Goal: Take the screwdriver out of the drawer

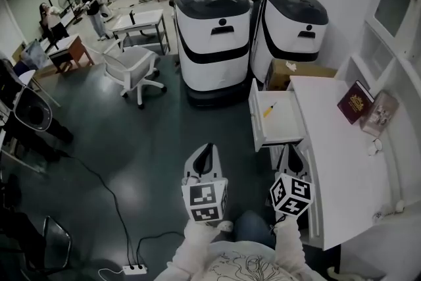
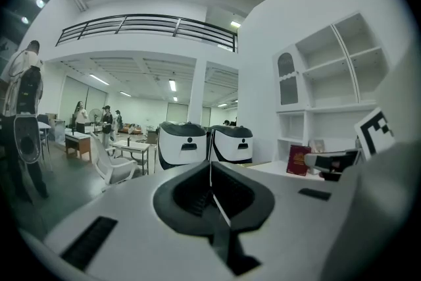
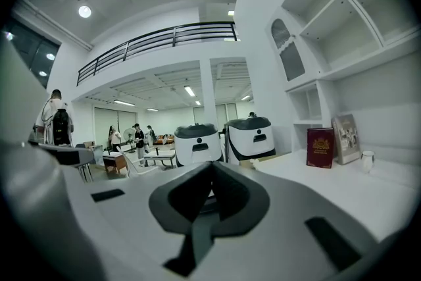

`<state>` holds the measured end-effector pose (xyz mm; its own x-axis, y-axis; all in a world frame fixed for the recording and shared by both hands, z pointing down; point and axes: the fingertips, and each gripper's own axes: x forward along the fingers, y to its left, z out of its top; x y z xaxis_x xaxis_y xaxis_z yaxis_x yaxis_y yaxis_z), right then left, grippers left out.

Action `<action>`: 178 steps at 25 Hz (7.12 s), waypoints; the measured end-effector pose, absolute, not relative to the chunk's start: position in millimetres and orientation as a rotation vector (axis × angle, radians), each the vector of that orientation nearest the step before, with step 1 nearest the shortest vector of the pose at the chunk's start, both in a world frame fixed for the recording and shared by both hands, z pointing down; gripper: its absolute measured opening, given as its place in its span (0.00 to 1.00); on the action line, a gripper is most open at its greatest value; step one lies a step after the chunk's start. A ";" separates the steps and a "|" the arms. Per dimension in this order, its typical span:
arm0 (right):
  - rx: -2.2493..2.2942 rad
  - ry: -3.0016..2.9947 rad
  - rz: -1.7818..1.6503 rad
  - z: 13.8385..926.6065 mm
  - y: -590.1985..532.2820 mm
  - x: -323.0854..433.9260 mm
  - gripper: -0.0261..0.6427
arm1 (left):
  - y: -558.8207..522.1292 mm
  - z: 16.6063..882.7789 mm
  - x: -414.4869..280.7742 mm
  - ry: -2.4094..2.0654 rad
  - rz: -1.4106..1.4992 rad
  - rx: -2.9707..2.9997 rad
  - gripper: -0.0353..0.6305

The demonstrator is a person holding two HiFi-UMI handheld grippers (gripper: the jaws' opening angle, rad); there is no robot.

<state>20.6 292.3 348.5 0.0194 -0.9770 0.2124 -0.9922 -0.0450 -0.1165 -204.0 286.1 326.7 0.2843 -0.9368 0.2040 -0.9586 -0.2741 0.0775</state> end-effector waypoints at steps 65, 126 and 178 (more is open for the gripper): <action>2.124 -1.941 0.756 475.7 -169.0 173.4 0.04 | -190.1 431.1 -32.8 -1.584 0.458 2.286 0.07; 1.818 -1.270 1.463 858.5 -177.9 180.6 0.24 | -282.9 663.2 17.7 -1.131 0.834 2.144 0.06; 2.051 -1.803 0.790 533.7 -176.7 201.1 0.15 | -225.3 427.0 16.2 -1.402 0.412 2.446 0.07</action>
<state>201.1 -176.7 533.7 0.0623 -0.8132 0.5787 -0.9766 -0.1692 -0.1327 16.2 -225.3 427.0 0.4850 -0.7851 0.3852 -0.8686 -0.4834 0.1084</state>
